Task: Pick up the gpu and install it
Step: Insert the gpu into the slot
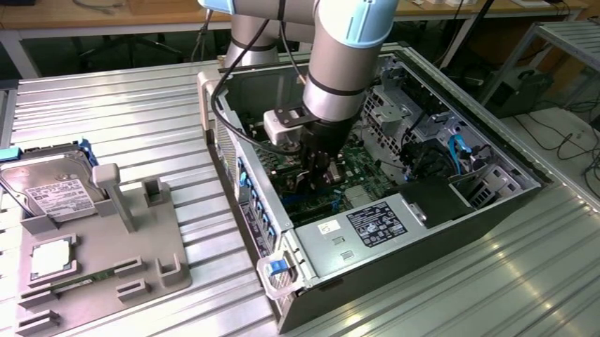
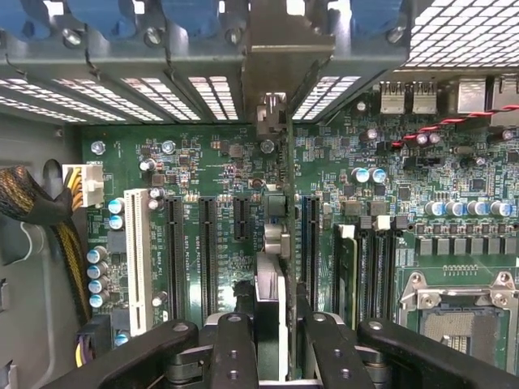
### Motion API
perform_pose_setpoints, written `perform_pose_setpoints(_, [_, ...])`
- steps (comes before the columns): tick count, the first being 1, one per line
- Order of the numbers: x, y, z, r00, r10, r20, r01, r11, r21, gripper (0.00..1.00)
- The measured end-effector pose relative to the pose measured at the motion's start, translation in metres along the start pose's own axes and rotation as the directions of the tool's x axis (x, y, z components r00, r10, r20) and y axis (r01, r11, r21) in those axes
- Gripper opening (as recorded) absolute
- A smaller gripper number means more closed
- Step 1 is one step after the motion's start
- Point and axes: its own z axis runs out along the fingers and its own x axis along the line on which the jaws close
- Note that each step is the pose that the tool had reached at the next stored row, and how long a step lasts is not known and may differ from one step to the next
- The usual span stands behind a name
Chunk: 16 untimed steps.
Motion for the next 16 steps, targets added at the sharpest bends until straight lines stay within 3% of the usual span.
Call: perform_pose_setpoints(16, [0.0,0.0,0.0059,1.0,0.0,0.0015,0.0,1.0,0.0001,0.28])
